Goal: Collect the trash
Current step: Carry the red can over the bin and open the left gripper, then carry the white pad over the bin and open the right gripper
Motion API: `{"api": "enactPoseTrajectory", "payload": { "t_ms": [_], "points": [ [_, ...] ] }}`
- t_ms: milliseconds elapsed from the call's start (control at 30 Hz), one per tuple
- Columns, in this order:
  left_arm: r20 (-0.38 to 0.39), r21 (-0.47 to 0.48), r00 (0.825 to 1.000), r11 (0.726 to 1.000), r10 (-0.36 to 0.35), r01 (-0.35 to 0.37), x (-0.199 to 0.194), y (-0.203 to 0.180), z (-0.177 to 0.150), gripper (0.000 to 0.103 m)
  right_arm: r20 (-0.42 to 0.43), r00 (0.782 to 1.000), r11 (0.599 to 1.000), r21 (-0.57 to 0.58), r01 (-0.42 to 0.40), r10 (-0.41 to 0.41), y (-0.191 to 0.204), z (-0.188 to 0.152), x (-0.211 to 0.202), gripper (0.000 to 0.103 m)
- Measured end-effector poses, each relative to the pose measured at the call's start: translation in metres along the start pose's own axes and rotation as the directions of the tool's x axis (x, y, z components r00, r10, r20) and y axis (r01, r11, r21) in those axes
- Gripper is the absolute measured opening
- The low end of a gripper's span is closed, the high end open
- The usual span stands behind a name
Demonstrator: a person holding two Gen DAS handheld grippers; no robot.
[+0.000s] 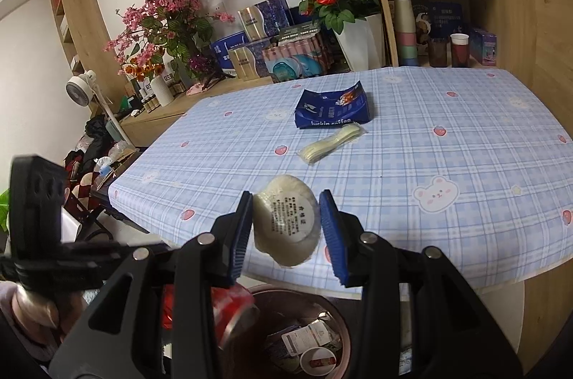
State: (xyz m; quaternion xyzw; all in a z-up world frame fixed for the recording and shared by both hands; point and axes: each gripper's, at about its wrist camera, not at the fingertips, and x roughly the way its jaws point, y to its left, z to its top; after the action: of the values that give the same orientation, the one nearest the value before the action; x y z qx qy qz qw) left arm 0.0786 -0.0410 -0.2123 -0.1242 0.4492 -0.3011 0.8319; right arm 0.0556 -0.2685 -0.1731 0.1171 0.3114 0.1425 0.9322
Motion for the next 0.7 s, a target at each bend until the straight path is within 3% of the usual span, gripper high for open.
{"api": "enactPoseTrajectory", "payload": {
  "t_ms": [67,233,400,500,567,633,700],
  "points": [
    [-0.013,-0.002,1.0,1.0,-0.008,0.008,0.003,-0.002,-0.005,0.019,0.0,1.0,1.0,-0.002,0.002,-0.002,0.0,-0.002,-0.003,0.04],
    [0.038,0.017,0.999,1.0,0.004,-0.005,-0.009,-0.007,-0.001,0.058,0.002,1.0,1.0,0.005,0.006,-0.006,-0.001,-0.004,-0.008,0.04],
    [0.128,-0.004,0.985,0.993,0.115,-0.115,-0.028,0.002,0.006,0.084,-0.003,1.0,1.0,-0.004,0.003,-0.003,-0.001,-0.005,-0.008,0.04],
    [0.187,-0.032,0.966,0.984,0.18,-0.177,-0.044,0.012,0.007,0.093,-0.011,1.0,1.0,-0.018,0.001,-0.001,0.002,-0.007,-0.008,0.04],
    [0.229,-0.055,0.946,0.973,0.23,-0.224,-0.055,0.019,0.007,0.095,-0.023,1.0,0.999,-0.032,-0.004,0.003,0.005,-0.009,-0.006,0.04],
    [0.281,-0.08,0.914,0.956,0.293,-0.282,-0.068,0.027,0.006,0.096,-0.038,0.999,0.999,-0.04,-0.013,0.012,0.007,-0.011,-0.004,0.04],
    [0.308,-0.103,0.897,0.948,0.318,-0.301,-0.079,0.035,0.005,0.096,-0.052,0.998,0.999,-0.051,-0.019,0.017,0.011,-0.014,-0.002,0.04]
  ]
}}
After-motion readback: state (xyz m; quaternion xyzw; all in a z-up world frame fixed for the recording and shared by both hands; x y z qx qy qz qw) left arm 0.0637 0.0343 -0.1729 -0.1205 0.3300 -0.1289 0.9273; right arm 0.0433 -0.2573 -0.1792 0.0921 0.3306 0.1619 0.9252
